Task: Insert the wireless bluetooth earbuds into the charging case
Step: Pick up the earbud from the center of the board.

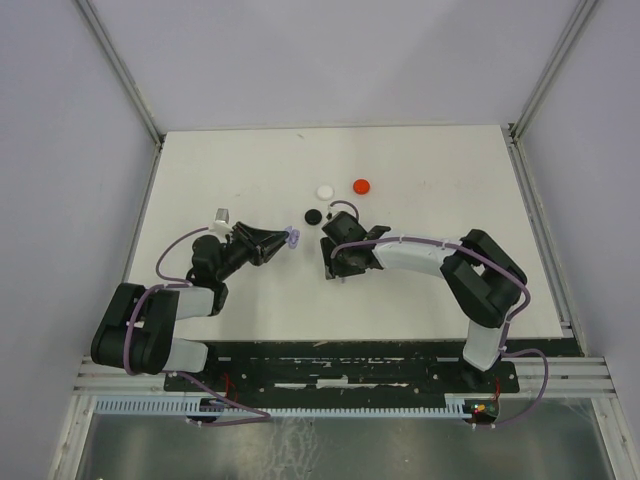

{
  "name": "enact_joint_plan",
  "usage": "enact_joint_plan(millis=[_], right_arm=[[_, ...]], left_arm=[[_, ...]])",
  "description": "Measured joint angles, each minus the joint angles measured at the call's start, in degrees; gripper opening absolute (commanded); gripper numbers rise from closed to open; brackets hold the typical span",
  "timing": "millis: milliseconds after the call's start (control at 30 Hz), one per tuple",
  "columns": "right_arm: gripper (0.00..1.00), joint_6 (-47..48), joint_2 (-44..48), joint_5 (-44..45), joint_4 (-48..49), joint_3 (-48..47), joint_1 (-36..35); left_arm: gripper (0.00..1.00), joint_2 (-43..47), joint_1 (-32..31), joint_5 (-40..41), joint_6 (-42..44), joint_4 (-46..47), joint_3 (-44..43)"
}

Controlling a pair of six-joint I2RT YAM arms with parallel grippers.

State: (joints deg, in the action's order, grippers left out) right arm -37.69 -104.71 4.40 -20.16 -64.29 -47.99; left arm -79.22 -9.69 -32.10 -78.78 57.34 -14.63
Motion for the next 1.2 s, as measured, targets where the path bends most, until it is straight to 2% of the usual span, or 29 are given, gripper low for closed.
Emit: enact_joint_plan(millis=[200,867,1067,1200], right_arm=[[0.56,0.02,-0.37,-0.13,0.04,-0.44,-0.09],[0.3,0.57,-1.33,3.21,-2.16,-1.64,-0.33],[0.18,0.68,-1.36,3.58,-2.69,-1.81,-0.37],[0.15,0.76,-1.36,3.69,-2.86,-1.92,-0.39]], left_arm=[[0.03,0.0,0.15,-0.02,0.0,0.0,0.02],[0.03,0.0,0.26,-0.04,0.0,0.04,0.02],[0.03,0.0,0.28,-0.07,0.0,0.22,0.04],[0.03,0.0,0.35,-0.07,0.0,0.22,0.04]])
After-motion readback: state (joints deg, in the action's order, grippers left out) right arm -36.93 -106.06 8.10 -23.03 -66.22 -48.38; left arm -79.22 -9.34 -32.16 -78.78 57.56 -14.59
